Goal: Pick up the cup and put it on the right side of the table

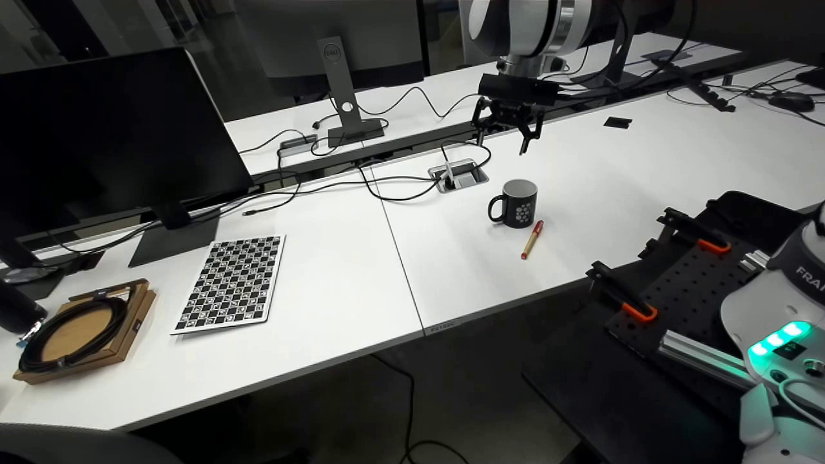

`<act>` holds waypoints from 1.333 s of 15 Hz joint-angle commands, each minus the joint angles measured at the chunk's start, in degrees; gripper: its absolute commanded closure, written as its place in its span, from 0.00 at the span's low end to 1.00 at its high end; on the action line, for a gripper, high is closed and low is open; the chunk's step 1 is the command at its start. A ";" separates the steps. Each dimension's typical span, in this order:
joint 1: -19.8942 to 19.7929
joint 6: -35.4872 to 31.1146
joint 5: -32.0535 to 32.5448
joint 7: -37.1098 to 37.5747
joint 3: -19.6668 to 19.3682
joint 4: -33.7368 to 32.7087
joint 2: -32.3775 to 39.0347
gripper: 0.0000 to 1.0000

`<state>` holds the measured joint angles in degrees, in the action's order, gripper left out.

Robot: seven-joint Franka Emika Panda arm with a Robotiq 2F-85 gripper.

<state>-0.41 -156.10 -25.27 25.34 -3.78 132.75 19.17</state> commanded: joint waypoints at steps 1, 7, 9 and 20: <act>-1.28 4.99 -0.57 -7.81 4.40 -0.47 -4.21 0.00; -1.65 15.42 -1.92 -21.10 9.03 -6.31 -2.93 0.00; -1.98 19.29 -1.48 -26.06 9.41 -8.27 -1.83 0.00; -2.74 34.50 4.61 -41.83 8.77 -14.31 2.49 0.00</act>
<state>-3.08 -121.64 -20.70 -16.56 4.94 118.49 21.66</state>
